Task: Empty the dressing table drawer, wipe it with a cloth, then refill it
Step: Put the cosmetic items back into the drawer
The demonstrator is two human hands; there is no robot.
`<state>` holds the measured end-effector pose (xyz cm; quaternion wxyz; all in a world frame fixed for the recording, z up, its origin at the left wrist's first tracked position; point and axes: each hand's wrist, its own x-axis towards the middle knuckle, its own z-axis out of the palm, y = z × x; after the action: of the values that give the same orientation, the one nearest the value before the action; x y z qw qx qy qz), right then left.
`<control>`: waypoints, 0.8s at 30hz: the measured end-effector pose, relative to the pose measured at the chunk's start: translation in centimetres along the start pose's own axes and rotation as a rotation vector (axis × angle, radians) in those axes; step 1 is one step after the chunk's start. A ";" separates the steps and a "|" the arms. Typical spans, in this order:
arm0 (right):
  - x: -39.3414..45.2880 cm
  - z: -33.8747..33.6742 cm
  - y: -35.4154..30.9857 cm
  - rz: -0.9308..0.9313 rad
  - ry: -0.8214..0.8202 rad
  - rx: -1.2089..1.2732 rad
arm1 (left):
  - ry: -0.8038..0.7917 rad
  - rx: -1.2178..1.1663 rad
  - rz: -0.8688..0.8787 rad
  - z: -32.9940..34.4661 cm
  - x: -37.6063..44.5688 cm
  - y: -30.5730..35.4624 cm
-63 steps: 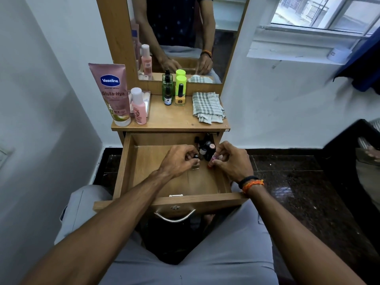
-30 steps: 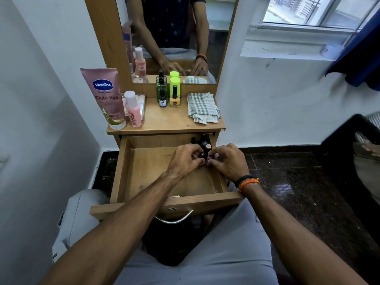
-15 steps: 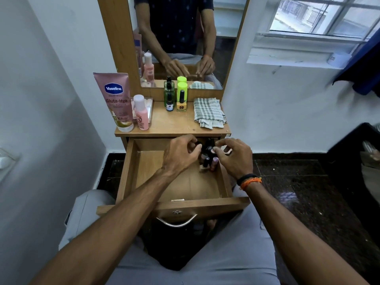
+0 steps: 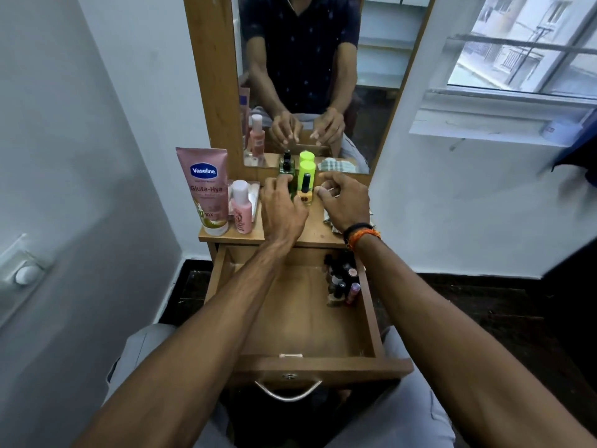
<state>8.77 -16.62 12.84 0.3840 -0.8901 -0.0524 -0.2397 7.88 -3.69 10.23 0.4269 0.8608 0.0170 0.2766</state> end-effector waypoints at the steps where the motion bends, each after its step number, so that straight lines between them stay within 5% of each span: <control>1: 0.6 0.5 0.0 0.006 -0.021 -0.008 | -0.005 0.004 -0.009 0.2 0.4 -0.2; 9: 2.4 3.7 0.2 0.047 -0.041 -0.054 | -0.030 -0.014 -0.096 1.6 1.5 -1.6; 24: 2.7 4.4 1.1 -0.013 -0.027 -0.050 | -0.017 0.052 -0.009 2.5 2.3 -2.3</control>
<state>13.10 -14.52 10.77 0.3592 -0.9023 -0.0574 -0.2312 11.54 -3.44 8.32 0.4056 0.8738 0.0244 0.2670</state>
